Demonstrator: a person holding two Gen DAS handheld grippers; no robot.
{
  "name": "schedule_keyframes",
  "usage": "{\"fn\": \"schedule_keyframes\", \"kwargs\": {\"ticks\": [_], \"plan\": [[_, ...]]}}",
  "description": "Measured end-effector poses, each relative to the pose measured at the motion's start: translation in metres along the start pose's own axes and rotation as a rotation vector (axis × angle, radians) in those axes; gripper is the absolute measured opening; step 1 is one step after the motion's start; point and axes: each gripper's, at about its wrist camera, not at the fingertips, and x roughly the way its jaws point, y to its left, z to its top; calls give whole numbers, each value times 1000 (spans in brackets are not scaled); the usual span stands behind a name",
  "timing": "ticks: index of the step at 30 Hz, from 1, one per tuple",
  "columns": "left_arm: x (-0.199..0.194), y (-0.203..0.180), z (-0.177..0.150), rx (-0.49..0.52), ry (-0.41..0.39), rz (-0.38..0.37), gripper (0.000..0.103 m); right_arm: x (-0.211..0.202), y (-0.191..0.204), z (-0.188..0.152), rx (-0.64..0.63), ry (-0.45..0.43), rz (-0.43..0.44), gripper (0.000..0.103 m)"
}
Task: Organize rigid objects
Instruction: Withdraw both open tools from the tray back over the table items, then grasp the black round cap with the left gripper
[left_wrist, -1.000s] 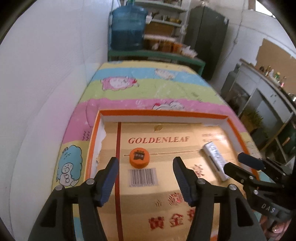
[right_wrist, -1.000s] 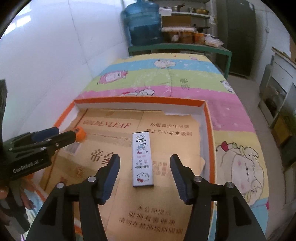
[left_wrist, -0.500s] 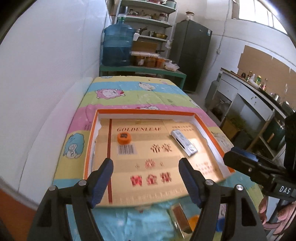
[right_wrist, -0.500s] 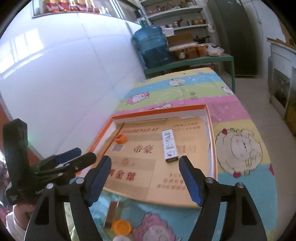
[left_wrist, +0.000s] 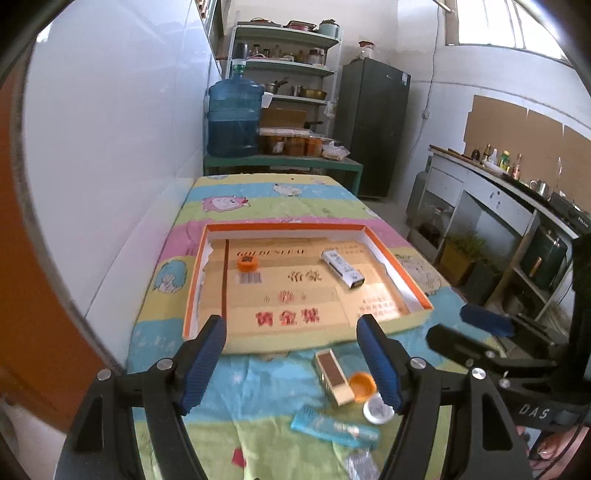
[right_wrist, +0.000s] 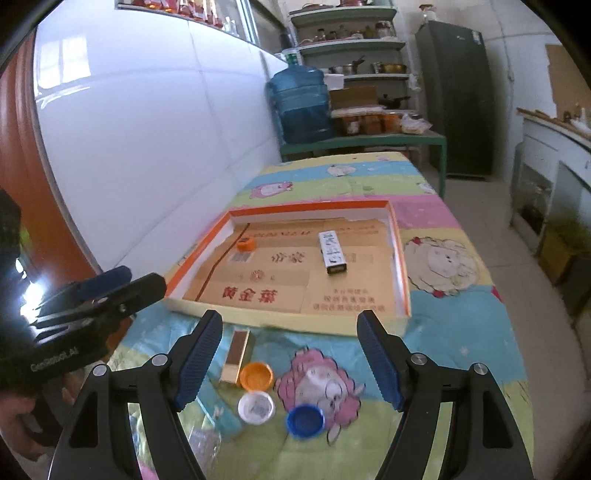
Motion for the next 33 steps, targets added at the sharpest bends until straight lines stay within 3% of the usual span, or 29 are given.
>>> {"fn": "schedule_keyframes", "kwargs": {"ticks": [6,20,33], "plan": [[-16,3,-21,-28,26,11,73,-26,7,-19,-14,-8,-53,77],[-48,0,-50,-26,-9,44,73,-54,15,-54,-17,10,-126,77],[-51,7,-88,-56,37,32,70,-53,27,-87,19,101,-146,77]]}}
